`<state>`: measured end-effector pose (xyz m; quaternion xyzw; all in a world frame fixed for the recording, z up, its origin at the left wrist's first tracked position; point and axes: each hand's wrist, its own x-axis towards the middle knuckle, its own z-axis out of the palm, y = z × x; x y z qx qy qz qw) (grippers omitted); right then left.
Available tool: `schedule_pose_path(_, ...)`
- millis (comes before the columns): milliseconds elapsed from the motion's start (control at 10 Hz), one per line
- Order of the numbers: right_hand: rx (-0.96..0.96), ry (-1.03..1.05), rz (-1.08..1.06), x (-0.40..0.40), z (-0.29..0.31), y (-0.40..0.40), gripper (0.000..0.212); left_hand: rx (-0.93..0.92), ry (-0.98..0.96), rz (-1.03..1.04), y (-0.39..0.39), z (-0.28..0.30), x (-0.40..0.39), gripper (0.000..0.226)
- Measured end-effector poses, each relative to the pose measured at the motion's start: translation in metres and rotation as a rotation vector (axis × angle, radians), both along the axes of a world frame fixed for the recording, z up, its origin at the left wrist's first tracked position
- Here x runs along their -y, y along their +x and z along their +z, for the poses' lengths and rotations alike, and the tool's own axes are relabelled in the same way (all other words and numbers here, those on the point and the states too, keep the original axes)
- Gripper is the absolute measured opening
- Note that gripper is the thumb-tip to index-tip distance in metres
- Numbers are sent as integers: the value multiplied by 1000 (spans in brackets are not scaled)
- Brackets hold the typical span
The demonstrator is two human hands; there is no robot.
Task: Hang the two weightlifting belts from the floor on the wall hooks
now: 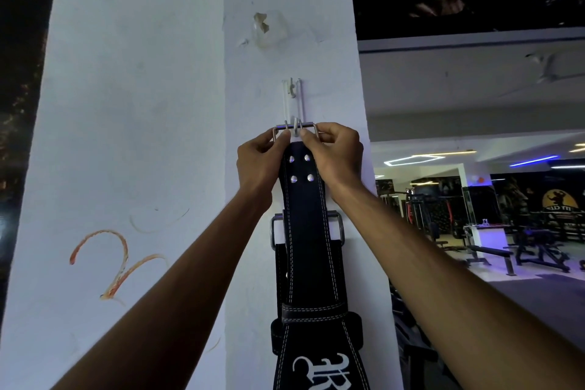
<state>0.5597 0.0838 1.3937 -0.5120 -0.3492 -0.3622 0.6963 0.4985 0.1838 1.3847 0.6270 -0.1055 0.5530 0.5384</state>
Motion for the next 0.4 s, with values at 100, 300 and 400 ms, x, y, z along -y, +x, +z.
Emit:
schedule_pose_path(100,28,-4,13,1,-5,3,40,-11,-1,7,0,-4,-3,28)
schedule_pose_path(300,80,-54,52,5,-19,7,48,-5,71,18,-5,-28,-10,28)
schedule_pose_path(400,40,-17,70,9,-24,2,47,-9,48,23,-8,-33,-11,36)
